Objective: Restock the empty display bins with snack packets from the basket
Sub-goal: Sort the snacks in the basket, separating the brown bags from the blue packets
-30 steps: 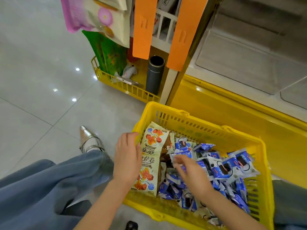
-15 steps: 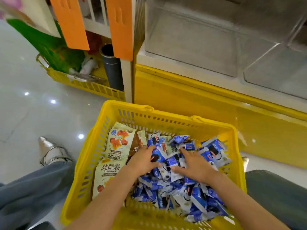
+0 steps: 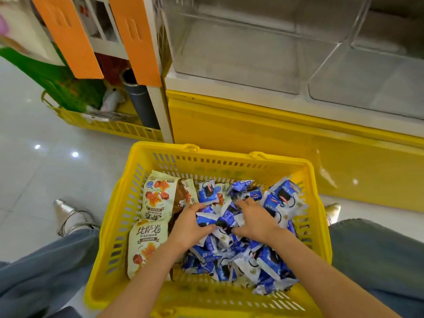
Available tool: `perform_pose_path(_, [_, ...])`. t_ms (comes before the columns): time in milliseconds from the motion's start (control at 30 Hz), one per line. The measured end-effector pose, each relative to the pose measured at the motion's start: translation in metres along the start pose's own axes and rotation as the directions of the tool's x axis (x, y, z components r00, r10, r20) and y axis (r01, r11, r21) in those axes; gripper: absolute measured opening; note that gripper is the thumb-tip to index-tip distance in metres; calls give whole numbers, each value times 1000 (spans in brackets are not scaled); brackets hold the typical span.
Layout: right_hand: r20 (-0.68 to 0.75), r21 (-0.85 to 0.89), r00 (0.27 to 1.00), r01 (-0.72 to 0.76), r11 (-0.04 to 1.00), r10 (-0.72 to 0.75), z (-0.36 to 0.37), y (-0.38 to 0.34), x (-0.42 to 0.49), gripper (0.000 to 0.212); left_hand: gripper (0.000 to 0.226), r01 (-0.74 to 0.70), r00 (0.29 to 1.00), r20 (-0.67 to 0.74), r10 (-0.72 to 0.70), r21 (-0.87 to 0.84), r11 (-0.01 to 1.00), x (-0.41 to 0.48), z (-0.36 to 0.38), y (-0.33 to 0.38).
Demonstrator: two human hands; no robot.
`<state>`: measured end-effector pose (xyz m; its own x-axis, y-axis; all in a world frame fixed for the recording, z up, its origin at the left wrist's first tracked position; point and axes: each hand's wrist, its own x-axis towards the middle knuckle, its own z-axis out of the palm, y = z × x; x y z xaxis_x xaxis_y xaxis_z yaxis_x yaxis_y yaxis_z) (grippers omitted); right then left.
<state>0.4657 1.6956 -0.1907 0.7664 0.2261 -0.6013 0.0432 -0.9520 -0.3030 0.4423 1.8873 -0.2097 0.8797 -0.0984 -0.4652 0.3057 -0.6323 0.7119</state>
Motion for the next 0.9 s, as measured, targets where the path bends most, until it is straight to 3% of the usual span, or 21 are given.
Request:
perform_pose_path(100, [-81, 46, 994, 78, 996, -74, 5, -6, -18, 76, 57, -55, 998, -34, 53, -83, 995, -17, -11, 1])
perform_pose_path(233, [-118, 87, 967, 235, 968, -224, 8, -14, -47, 72, 50, -143, 990, -9, 143, -40, 989, -49, -22, 1])
perform_pose_path(433, [59, -198, 901, 432, 880, -430, 24, -21, -81, 59, 57, -295, 922, 343, 180, 321, 900, -90, -9, -12])
perform_pose_path(533, [143, -201, 883, 469, 860, -448, 30, -27, -91, 64, 62, -290, 926, 351, 136, 436, 852, -92, -4, -9])
perform_pose_path(600, [97, -27, 901, 426, 904, -422, 24, -30, -94, 59, 63, -285, 940, 306, 153, 454, 844, -86, -6, -1])
perform_pose_path(667, [-65, 123, 932, 361, 924, -356, 12, -27, -89, 48, 59, -291, 952, 221, 212, 435, 852, -76, -10, 8])
perform_pose_path(733, [-212, 158, 943, 291, 944, -255, -3, -19, -74, 38, 50, -283, 959, 116, 258, 367, 886, -61, -15, 18])
perform_pose_path(800, [-224, 148, 959, 209, 967, -173, -16, -9, -50, 36, 43, -262, 965, 55, 257, 280, 924, -35, -18, 27])
perform_pose_path(900, [-120, 84, 987, 120, 989, -110, -19, 0, -8, 37, 40, -245, 968, 96, 232, 162, 956, 14, -13, 39])
